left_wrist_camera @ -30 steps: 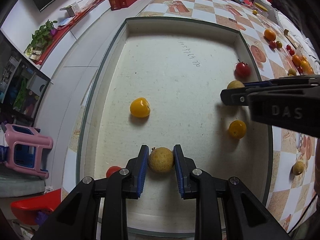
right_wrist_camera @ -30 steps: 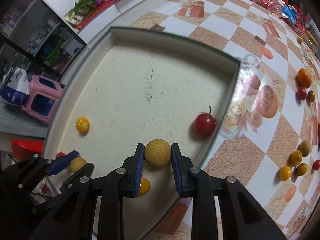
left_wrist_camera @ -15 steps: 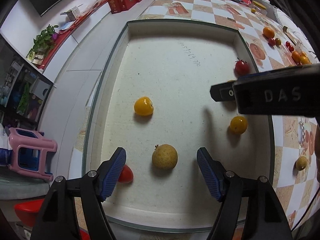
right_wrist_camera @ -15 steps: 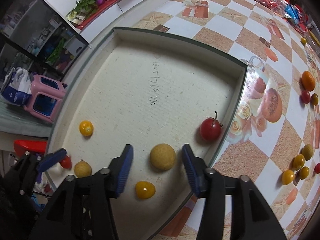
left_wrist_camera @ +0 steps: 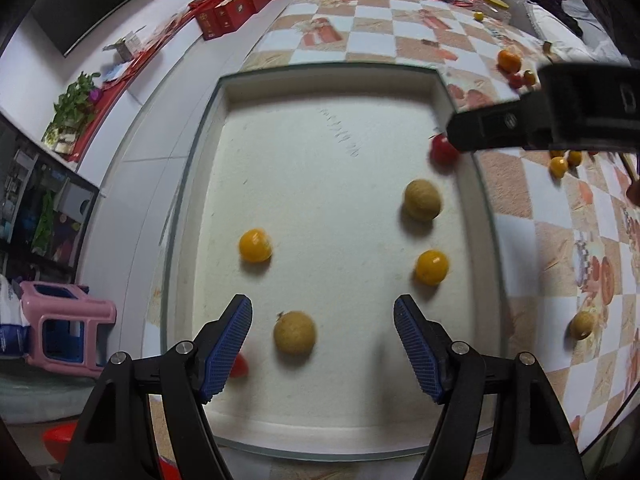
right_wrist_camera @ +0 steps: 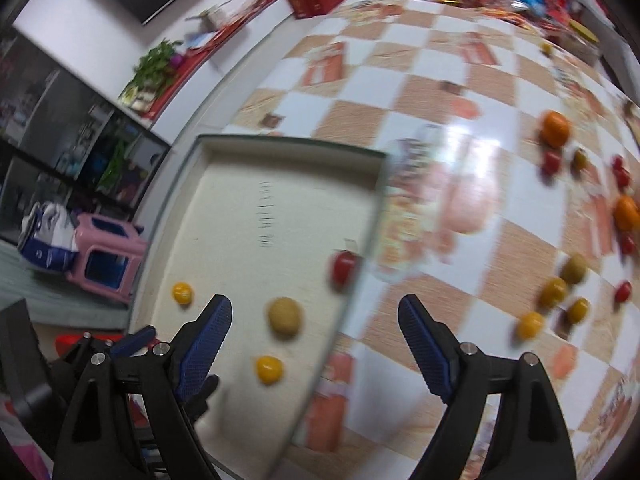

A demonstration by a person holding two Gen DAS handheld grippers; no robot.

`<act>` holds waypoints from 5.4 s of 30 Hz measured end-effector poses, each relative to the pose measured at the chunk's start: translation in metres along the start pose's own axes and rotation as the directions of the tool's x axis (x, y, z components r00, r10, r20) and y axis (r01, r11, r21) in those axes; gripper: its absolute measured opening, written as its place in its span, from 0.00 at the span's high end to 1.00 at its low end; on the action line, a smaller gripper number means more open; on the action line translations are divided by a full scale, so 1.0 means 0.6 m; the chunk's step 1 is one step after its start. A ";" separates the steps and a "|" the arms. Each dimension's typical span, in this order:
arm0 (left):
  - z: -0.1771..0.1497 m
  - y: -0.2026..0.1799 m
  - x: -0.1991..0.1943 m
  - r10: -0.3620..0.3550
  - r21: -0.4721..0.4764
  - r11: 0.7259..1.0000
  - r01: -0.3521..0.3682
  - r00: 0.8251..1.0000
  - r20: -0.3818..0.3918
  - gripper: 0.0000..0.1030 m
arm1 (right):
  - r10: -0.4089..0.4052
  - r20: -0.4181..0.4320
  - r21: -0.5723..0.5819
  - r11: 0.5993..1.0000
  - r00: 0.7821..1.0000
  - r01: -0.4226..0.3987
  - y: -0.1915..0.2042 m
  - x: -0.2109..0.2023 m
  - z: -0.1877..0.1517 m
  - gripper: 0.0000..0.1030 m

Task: Organize fruits
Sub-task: 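Grasp a red tomato with the right tool while the left tool grasps a yellow tomato, then carry both tomatoes over the white tray and open both tools, then return both tools to the table and grasp a brown fruit with the left tool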

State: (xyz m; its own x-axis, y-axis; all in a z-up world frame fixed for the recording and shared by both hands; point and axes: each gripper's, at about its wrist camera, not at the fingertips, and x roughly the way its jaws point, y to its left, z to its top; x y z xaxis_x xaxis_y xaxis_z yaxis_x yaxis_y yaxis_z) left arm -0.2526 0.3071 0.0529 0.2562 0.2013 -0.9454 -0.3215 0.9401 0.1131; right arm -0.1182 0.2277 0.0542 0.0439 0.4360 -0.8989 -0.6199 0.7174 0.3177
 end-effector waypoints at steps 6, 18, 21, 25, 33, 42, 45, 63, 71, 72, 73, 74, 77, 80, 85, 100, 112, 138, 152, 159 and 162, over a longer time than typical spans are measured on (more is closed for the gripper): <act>0.034 -0.055 -0.027 -0.067 0.057 0.996 0.065 0.997 0.031 0.27 | -0.059 0.020 0.109 0.992 0.998 0.056 -0.097 -0.051 -0.039 0.15; 0.099 -0.214 -0.030 -0.169 0.164 0.973 0.164 0.985 0.020 0.27 | -0.239 0.002 0.291 0.929 0.971 0.228 -0.300 -0.122 -0.104 0.15; 0.115 -0.244 -0.011 -0.177 0.164 0.971 0.174 0.984 0.004 0.27 | -0.267 0.002 0.315 0.915 0.964 0.253 -0.334 -0.131 -0.105 0.15; 0.138 -0.269 0.015 -0.179 0.153 0.972 0.177 0.984 -0.002 0.27 | -0.294 0.000 0.328 0.903 0.956 0.278 -0.365 -0.128 -0.095 0.15; 0.170 -0.309 0.057 -0.167 0.150 0.975 0.165 0.986 -0.001 0.27 | -0.329 0.020 0.322 0.896 0.944 0.306 -0.402 -0.111 -0.067 0.21; 0.181 -0.335 0.083 -0.150 0.150 0.978 0.149 0.989 -0.005 0.28 | -0.340 0.016 0.276 0.905 0.940 0.322 -0.407 -0.080 -0.046 0.32; 0.182 -0.341 0.086 -0.138 0.147 0.980 0.137 0.990 -0.006 0.28 | -0.354 0.024 0.247 0.908 0.935 0.338 -0.400 -0.076 -0.041 0.39; 0.177 -0.341 0.056 -0.259 0.126 0.958 0.257 0.966 -0.002 0.78 | -0.283 0.071 0.302 0.920 0.957 0.250 -0.416 -0.116 -0.070 0.78; 0.169 -0.305 0.021 -0.276 0.115 0.955 0.272 0.961 0.018 0.78 | -0.248 0.071 0.306 0.927 0.966 0.216 -0.391 -0.136 -0.098 0.78; 0.168 -0.300 0.017 -0.277 0.115 0.955 0.273 0.961 0.021 0.78 | -0.245 0.071 0.304 0.929 0.967 0.213 -0.387 -0.137 -0.099 0.78; 0.167 -0.297 0.015 -0.276 0.114 0.956 0.272 0.961 0.024 0.78 | -0.242 0.073 0.302 0.930 0.967 0.210 -0.382 -0.139 -0.100 0.78; 0.164 -0.291 0.011 -0.276 0.112 0.956 0.271 0.961 0.027 0.78 | -0.239 0.075 0.299 0.932 0.968 0.206 -0.377 -0.141 -0.101 0.78; 0.161 -0.275 0.003 -0.273 0.100 0.958 0.269 0.961 0.035 0.78 | -0.229 0.080 0.285 0.938 0.970 0.198 -0.359 -0.145 -0.103 0.78; 0.156 -0.254 -0.004 -0.267 0.086 0.961 0.263 0.962 0.047 0.78 | -0.225 0.082 0.265 0.944 0.971 0.197 -0.339 -0.146 -0.101 0.78; 0.147 -0.215 -0.010 -0.248 0.059 0.968 0.245 0.967 0.060 0.78 | -0.212 0.089 0.236 0.954 0.973 0.186 -0.302 -0.144 -0.090 0.78; 0.120 -0.063 -0.008 -0.180 -0.072 0.980 0.186 0.980 0.083 0.78 | -0.152 0.072 0.107 0.984 0.986 0.144 -0.165 -0.095 -0.043 0.78; 0.131 0.064 0.033 -0.069 -0.175 0.981 0.081 0.995 0.075 0.78 | -0.079 0.051 -0.013 0.997 0.996 0.079 -0.047 -0.035 0.025 0.78; 0.146 0.097 0.107 0.014 -0.139 0.990 -0.011 1.000 0.024 0.77 | -0.146 -0.068 -0.219 0.967 0.987 0.128 0.039 0.114 0.077 0.77; 0.137 0.116 0.083 0.061 -0.188 0.981 -0.050 0.997 0.054 0.29 | -0.090 0.024 -0.237 0.967 0.996 0.093 0.049 0.070 0.081 0.21; 0.134 0.096 0.061 0.062 -0.157 0.986 -0.051 0.996 0.063 0.29 | -0.108 0.059 -0.164 0.980 0.992 0.116 0.017 0.024 0.070 0.20; 0.133 0.078 0.054 0.052 -0.137 0.990 -0.043 0.997 0.063 0.29 | -0.122 0.059 -0.111 0.985 0.991 0.128 -0.010 0.009 0.056 0.20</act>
State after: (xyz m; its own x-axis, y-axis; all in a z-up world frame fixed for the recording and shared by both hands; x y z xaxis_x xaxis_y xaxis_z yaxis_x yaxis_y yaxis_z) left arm -0.1870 0.3797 0.0521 0.2964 0.2669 -0.9170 -0.4542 0.8840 0.1105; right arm -0.0877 0.2441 0.0574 0.1656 0.3762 -0.9116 -0.6922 0.7027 0.1643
